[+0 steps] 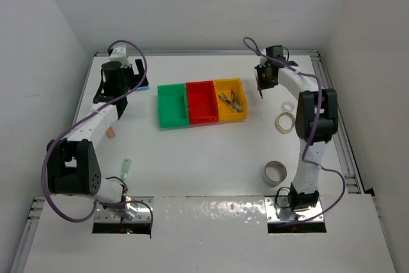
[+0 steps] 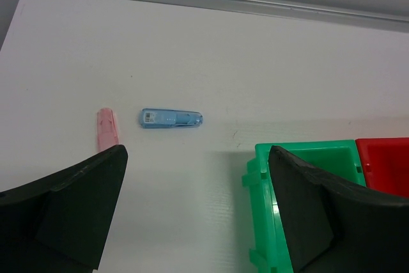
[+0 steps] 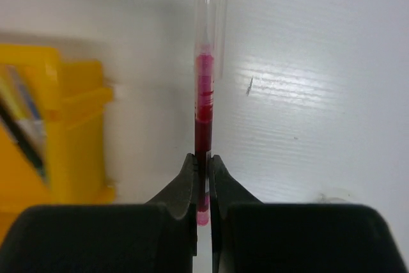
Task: Sort the stationery into containers
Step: Pick up the pen from the center of the board, then place the pen in the storage box.
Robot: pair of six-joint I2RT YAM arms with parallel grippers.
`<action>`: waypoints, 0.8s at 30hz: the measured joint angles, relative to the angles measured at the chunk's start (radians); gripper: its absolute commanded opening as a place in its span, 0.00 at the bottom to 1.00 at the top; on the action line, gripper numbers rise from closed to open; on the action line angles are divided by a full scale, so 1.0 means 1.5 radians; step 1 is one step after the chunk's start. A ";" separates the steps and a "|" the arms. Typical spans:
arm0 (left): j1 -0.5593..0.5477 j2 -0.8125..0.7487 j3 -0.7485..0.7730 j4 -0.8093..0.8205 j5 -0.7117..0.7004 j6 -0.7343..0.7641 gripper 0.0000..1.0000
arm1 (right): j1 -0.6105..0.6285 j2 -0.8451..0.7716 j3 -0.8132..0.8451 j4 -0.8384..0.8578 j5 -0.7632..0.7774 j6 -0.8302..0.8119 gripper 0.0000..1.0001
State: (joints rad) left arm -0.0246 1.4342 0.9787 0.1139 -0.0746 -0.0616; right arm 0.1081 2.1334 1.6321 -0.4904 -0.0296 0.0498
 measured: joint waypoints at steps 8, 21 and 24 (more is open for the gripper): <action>-0.001 -0.002 0.000 -0.022 -0.001 -0.011 0.90 | 0.102 -0.252 -0.169 0.189 0.004 0.041 0.00; -0.002 -0.018 0.002 -0.070 -0.001 -0.005 0.89 | 0.226 -0.164 -0.212 0.225 -0.013 -0.092 0.00; -0.002 -0.026 0.002 -0.078 -0.001 0.003 0.89 | 0.223 -0.169 -0.251 0.236 0.002 -0.106 0.00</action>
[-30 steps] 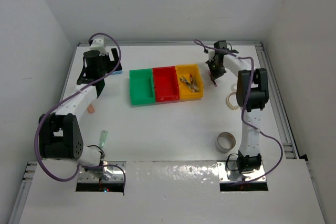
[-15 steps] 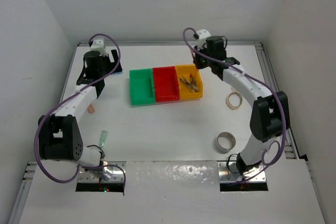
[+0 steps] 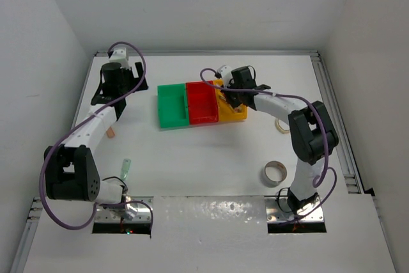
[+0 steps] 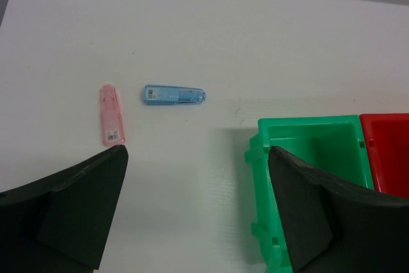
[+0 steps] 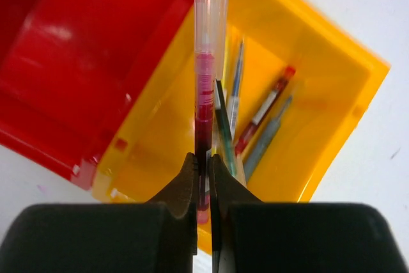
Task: Sort the stationery into containers
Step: Place the pen in the storage box.
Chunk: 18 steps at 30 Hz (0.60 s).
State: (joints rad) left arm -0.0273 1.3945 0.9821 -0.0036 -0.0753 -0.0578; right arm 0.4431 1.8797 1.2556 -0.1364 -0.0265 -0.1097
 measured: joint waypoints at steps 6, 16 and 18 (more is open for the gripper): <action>-0.002 -0.010 0.005 -0.019 0.000 0.006 0.89 | -0.006 -0.012 -0.046 0.007 0.019 -0.016 0.00; -0.013 -0.010 0.009 -0.031 0.001 0.018 0.89 | -0.009 0.006 -0.043 0.026 0.043 -0.022 0.00; -0.013 -0.010 0.009 -0.031 0.001 0.019 0.89 | -0.010 0.008 -0.043 0.025 0.048 -0.023 0.00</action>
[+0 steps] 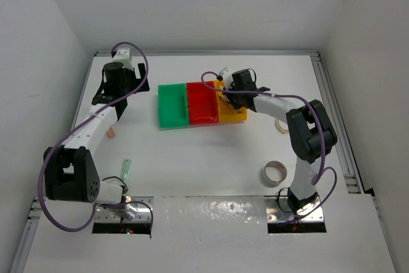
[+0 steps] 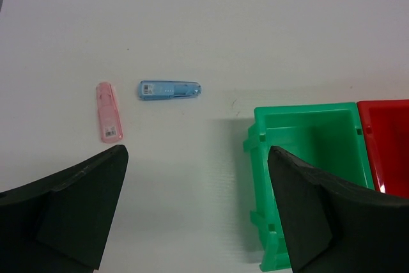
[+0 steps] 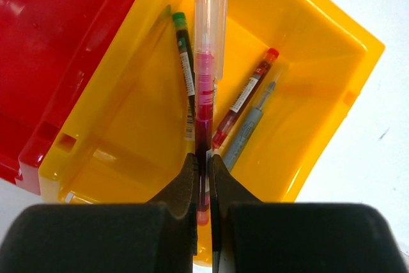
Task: Sort the stationery into containers
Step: Place the pen in the storage box.
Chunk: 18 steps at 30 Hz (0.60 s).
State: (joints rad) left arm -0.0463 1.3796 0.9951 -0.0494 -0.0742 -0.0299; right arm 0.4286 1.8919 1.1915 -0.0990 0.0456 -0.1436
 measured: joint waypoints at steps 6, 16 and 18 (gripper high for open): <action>0.000 -0.001 0.000 0.000 0.000 0.005 0.89 | -0.001 0.000 0.000 0.006 0.003 -0.002 0.00; 0.000 -0.001 0.000 0.018 0.000 0.008 0.89 | -0.001 0.005 0.045 -0.029 0.006 0.002 0.35; 0.000 -0.001 0.000 0.020 0.001 0.010 0.89 | -0.001 0.005 0.065 -0.037 0.001 0.005 0.40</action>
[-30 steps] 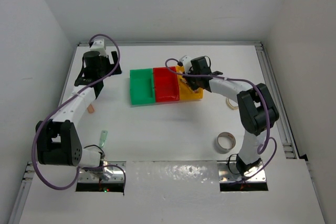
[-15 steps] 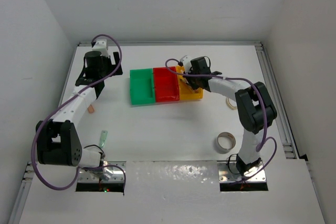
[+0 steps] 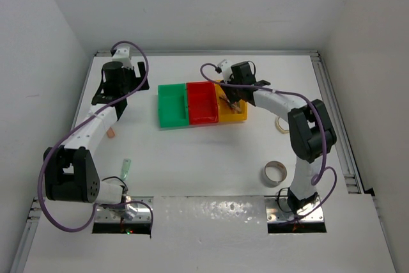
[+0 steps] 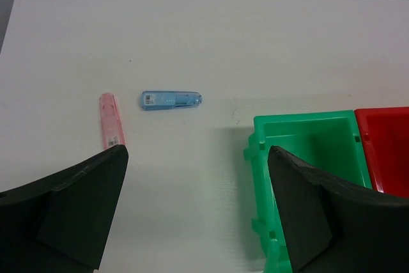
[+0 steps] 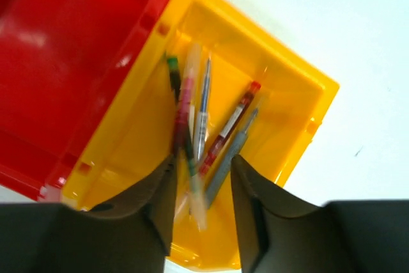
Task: Sort the stationery into containers
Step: Place the pen in the storage box, then move the storage box to the center of the board.
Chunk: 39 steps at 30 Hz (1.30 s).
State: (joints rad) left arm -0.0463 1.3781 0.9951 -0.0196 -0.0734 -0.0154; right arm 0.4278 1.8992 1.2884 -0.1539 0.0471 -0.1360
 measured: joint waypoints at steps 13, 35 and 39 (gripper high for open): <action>0.000 -0.003 -0.009 0.016 0.002 0.002 0.89 | -0.041 -0.046 0.043 0.022 0.061 0.186 0.52; 0.000 -0.019 -0.020 0.018 0.004 -0.007 0.89 | -0.048 0.076 0.089 -0.063 0.085 0.257 0.02; 0.000 -0.019 -0.020 0.014 0.003 -0.005 0.89 | -0.027 0.077 0.089 -0.048 0.085 0.250 0.00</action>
State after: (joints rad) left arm -0.0463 1.3499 0.9646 0.0013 -0.0685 -0.0235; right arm 0.3870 2.0140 1.4212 -0.2256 0.1749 0.2394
